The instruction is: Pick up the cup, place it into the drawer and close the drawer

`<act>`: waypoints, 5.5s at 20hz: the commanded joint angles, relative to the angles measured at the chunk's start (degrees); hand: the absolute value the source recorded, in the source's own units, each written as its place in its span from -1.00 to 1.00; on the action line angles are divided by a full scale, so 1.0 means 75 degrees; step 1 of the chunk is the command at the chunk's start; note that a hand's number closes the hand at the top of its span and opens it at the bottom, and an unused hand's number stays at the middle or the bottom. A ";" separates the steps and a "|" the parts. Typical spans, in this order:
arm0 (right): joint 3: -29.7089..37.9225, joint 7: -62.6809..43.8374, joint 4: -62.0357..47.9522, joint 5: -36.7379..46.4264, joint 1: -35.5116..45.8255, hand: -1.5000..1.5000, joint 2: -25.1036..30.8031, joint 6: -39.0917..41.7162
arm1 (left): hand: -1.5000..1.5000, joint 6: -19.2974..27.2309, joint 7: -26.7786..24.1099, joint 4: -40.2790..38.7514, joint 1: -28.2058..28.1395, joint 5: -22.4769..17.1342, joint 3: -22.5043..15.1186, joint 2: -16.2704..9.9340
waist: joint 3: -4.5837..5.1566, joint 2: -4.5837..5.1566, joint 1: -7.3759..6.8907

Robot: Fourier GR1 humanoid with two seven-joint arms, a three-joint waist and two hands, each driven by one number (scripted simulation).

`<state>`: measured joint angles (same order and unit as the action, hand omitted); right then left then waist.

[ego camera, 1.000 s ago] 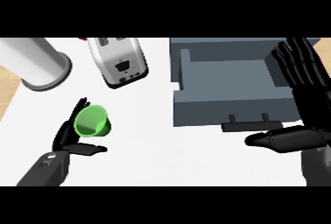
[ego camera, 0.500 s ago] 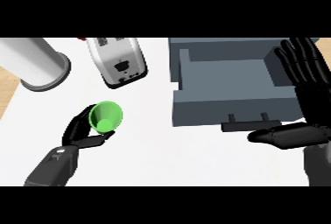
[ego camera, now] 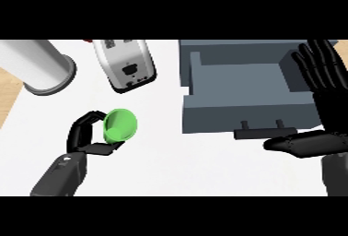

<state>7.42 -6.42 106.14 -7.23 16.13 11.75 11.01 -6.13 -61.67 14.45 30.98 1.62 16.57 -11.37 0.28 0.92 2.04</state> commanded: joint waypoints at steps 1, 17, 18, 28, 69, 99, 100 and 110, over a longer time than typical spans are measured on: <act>0.0009 -0.0020 0.0194 -0.0124 -0.0292 -1.00 -0.0077 0.0027 | 1.00 0.1092 -0.1091 0.0062 -0.0246 -0.0468 0.0663 0.0086 | -0.0001 -0.0014 0.0006; 0.0270 -0.0422 0.0211 -0.0066 -0.0103 -1.00 0.0140 -0.0123 | 1.00 -0.0362 0.1119 0.2699 0.1152 -0.0612 -0.0324 0.0895 | -0.0046 -0.0201 -0.0382; 0.0327 -0.0011 -0.0144 -0.0047 -0.0032 -1.00 0.0187 0.0027 | 1.00 -0.0147 0.1440 0.2730 0.1584 -0.0604 -0.0391 0.1126 | -0.0047 -0.0177 -0.0355; 0.0630 0.0358 -0.0427 -0.0187 -0.0276 -1.00 0.0333 0.0246 | 1.00 0.1298 0.4609 0.4457 0.3284 -0.1102 -0.1581 0.1511 | -0.0045 -0.0179 -0.0256; -0.1388 -0.0036 -0.0609 -0.1728 0.1040 1.00 -0.0056 0.2386 | -1.00 0.2549 0.4958 0.1211 0.5488 -0.4380 -0.4196 0.1516 | -0.0033 0.0264 0.1212; -0.3412 0.2321 -0.7564 0.5142 0.1919 1.00 0.0340 0.0391 | -1.00 0.2375 0.4157 0.2609 0.3770 -0.5311 -0.4083 0.1124 | -0.0061 -0.0077 -0.1032; -0.3275 0.2893 -0.7980 0.5125 0.2094 1.00 0.0414 0.0255 | -1.00 0.1994 0.4058 0.2498 0.3571 -0.5338 -0.3983 0.0770 | -0.0061 -0.0014 -0.0924; -0.1502 0.3935 -1.0019 0.4414 0.4327 1.00 0.1080 -0.0310 | -1.00 0.1463 0.4273 0.3355 0.2702 -0.5415 -0.4109 0.0371 | -0.0080 0.0119 -0.1506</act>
<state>-8.11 21.42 36.21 27.37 42.61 18.41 10.72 6.91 -30.13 37.57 53.69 -38.65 -14.03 -7.27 -0.29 1.38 -7.60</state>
